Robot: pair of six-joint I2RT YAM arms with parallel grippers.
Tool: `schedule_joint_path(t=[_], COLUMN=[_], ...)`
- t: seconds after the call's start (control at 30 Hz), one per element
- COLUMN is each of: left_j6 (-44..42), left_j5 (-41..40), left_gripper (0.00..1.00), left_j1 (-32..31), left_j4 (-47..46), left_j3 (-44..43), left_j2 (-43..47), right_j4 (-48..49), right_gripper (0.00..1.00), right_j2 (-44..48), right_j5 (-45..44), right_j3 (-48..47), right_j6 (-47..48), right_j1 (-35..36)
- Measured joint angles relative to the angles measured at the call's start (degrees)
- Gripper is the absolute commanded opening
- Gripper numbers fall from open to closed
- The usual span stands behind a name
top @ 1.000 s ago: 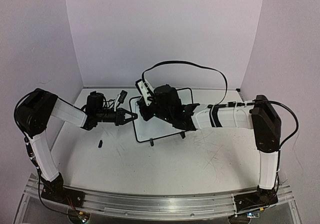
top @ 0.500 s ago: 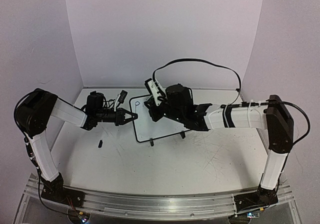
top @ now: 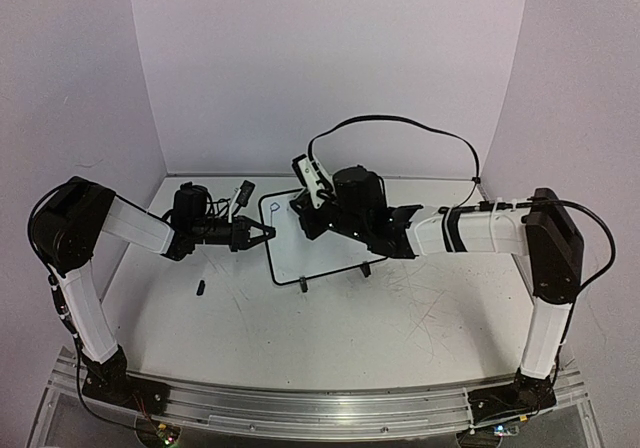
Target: Write a sentence on the whiteboard
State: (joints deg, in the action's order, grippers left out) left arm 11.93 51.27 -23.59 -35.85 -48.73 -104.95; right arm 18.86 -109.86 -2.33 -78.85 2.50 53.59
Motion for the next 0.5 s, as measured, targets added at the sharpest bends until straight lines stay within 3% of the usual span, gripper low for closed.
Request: schedule_joint_path(t=[0.5], left_j6=[0.00], left_j5=[0.00], left_gripper=[0.00], left_j1=[0.00], left_j4=[0.02], left_j3=[0.00], left_j2=[0.00], right_j4=[-0.05], right_gripper=[0.00], right_j2=[-1.82], right_j5=[-0.20], right_j3=[-1.77], right_j6=[0.02], right_j1=[0.12])
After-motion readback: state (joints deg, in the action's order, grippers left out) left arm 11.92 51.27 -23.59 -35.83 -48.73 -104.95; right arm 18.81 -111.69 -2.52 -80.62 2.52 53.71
